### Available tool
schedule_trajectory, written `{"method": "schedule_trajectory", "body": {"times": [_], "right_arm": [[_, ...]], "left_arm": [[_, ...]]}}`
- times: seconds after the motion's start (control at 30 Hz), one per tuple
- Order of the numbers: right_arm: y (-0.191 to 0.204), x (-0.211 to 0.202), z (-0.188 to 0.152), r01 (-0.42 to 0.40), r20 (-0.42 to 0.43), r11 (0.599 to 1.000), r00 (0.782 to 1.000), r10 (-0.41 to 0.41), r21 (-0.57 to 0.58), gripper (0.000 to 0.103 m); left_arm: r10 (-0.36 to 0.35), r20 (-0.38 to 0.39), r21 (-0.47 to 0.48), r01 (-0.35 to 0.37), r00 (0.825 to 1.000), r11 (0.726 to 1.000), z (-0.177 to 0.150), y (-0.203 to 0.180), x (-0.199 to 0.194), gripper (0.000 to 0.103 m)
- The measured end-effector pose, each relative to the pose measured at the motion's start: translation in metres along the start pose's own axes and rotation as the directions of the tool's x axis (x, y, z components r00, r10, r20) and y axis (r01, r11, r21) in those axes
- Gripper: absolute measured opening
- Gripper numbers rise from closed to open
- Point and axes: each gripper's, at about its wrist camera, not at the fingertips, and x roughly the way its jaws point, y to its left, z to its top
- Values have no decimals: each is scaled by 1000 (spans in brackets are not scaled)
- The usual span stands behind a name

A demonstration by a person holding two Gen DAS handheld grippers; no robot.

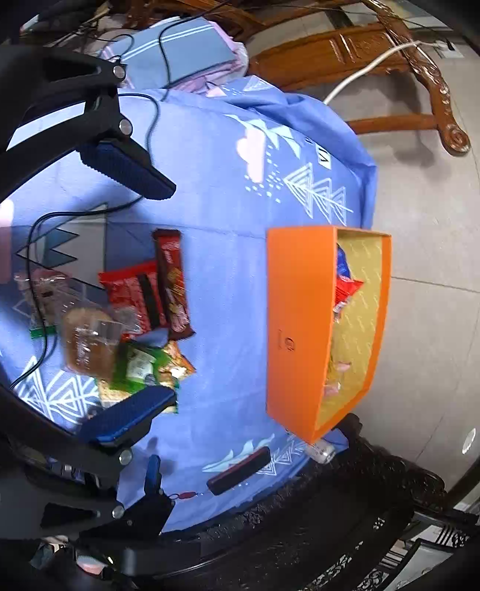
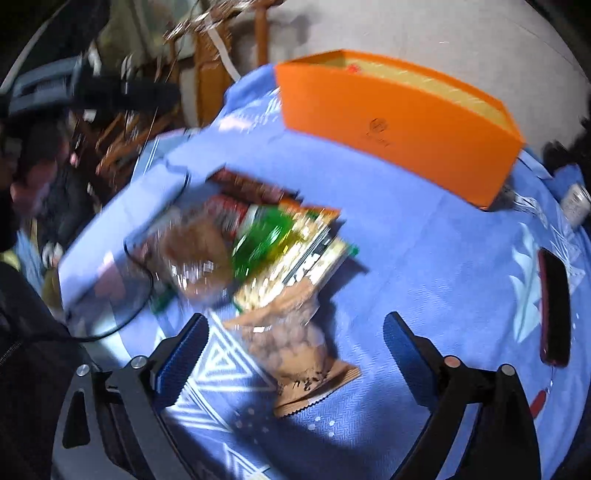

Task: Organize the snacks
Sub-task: 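Grasp the brown peanut bag with the right tool while the left tool grasps the bread loaf bag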

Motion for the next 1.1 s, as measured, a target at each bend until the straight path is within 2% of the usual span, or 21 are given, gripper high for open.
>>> {"method": "schedule_trajectory", "body": {"times": [0.13, 0.3, 0.43, 0.57, 0.83, 1.07, 1.1], "right_arm": [[10, 17, -5, 28, -30, 997, 999, -30, -74, 90], [11, 28, -13, 36, -43, 996, 998, -40, -81, 80], [7, 32, -17, 42, -38, 997, 998, -44, -67, 46], [1, 26, -18, 50, -24, 999, 998, -49, 4, 36], [-10, 4, -27, 40, 15, 985, 999, -43, 166, 36], [-14, -3, -31, 30, 37, 968, 998, -40, 248, 36], [-14, -3, -31, 29, 38, 967, 998, -40, 251, 36]], "left_arm": [[24, -11, 1, -24, 1000, 1000, -11, 3, -3, 99], [30, -43, 7, -30, 999, 1000, -27, 1, -1, 99], [29, -76, 57, -25, 997, 998, -42, -7, 8, 99], [13, -110, 118, 0, 994, 993, -56, -20, 20, 99], [13, -133, 266, 23, 991, 964, -80, -56, 54, 99], [53, -190, 299, 6, 980, 954, -96, -72, 88, 99], [57, -198, 298, 5, 979, 954, -96, -72, 93, 96]]}}
